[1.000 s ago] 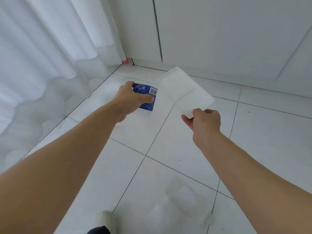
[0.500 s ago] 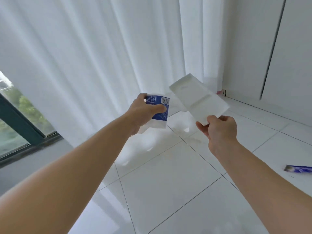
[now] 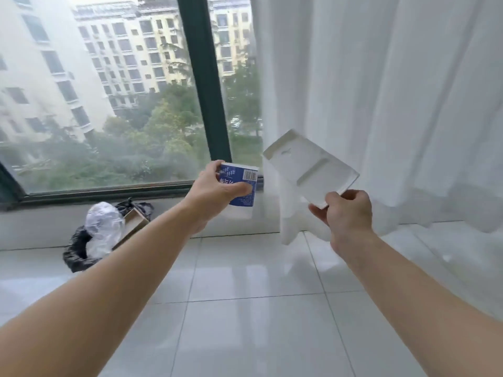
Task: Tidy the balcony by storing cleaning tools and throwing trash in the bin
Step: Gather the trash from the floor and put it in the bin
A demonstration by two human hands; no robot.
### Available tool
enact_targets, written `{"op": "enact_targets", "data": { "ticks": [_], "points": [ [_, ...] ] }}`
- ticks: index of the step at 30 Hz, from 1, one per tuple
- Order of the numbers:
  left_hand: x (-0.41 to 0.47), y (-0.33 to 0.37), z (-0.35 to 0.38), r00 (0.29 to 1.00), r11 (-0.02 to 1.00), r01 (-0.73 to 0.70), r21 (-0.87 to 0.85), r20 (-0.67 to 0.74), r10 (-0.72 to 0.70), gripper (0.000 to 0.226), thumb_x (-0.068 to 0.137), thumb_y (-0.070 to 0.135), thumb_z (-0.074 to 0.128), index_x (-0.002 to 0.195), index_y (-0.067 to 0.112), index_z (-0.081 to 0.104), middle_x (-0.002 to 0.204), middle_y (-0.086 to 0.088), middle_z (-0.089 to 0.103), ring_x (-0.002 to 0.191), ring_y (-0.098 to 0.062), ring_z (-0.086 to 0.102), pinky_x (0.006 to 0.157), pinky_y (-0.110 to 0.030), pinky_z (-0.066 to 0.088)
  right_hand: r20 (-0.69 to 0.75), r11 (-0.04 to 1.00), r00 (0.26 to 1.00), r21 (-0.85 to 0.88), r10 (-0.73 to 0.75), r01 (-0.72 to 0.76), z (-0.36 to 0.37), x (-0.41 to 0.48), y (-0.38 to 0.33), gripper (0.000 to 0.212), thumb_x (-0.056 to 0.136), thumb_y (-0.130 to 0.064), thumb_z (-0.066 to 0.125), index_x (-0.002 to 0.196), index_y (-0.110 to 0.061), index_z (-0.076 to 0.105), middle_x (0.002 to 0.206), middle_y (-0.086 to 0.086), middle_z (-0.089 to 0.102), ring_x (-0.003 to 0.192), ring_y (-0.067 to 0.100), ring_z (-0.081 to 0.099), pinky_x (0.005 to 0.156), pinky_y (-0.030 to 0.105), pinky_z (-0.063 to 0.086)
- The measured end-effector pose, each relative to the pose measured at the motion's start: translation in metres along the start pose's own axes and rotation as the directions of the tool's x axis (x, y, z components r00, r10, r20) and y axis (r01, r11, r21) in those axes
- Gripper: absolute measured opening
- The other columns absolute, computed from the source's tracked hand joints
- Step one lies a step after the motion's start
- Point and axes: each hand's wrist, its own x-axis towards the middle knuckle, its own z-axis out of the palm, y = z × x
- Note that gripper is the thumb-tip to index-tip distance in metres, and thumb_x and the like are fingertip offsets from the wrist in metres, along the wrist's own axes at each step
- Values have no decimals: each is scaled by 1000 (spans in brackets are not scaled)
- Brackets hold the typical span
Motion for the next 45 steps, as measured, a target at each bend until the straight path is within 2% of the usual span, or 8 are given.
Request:
{"op": "enact_targets", "data": {
  "ticks": [2,8,12,20,26,29,36,45],
  "points": [
    [6,-34,-67,994,1000,22,20,-110,-20,69,76,12,75,135,13,39,100,3,61,86,-11,62,73,-22,48,86,999,996,-28,34,-32,65,-14,23,14,89,-1,49,96,-10,41,96,5,46,58,22,64,72,29,58],
    [21,-133,-238,894,987,158,-8,-425,-146,88,64,21,81,138,19,33,130,-11,46,111,-26,56,95,-39,50,250,991,960,-80,123,-106,213,-59,83,16,91,0,50,100,-9,41,87,-2,46,66,20,59,50,18,56],
    [36,-190,-306,796,966,233,-112,-549,-255,86,60,17,80,133,17,34,128,-12,49,113,-28,55,91,-36,49,305,979,942,-186,140,-85,273,-72,110,15,91,-1,49,101,-9,41,86,-1,46,59,17,58,62,24,57],
    [88,-270,-317,810,912,404,71,-492,-321,72,73,3,72,129,8,27,117,-10,44,107,-28,50,82,-33,44,345,942,929,-335,136,-13,333,-65,152,13,92,-3,49,101,-8,42,83,1,43,52,12,55,81,39,55],
    [107,-307,-314,792,595,608,526,-457,-405,78,78,29,70,138,11,24,136,-15,46,125,-34,42,100,-43,33,398,890,905,-452,150,52,355,-53,182,10,93,-7,51,93,-11,42,83,2,43,54,15,57,81,43,55],
    [109,-313,-319,809,551,587,593,-448,-380,79,81,40,66,141,15,21,135,-14,49,126,-34,36,96,-43,31,447,844,885,-517,127,141,365,-52,195,17,91,-7,53,82,-15,41,82,3,44,58,14,54,72,38,58],
    [100,-320,-343,855,721,507,473,-384,-349,73,80,36,69,139,17,31,133,-10,53,124,-33,40,102,-44,36,484,737,872,-615,70,282,400,-56,219,17,87,-13,55,78,-18,41,76,1,50,85,36,63,78,54,54],
    [75,-326,-350,911,823,399,405,-274,-307,46,89,19,57,133,17,47,131,-3,55,115,-22,52,94,-30,42,547,642,835,-662,61,387,430,-80,247,6,89,-10,51,84,-14,48,89,8,60,86,33,63,77,42,53]
  ]
}}
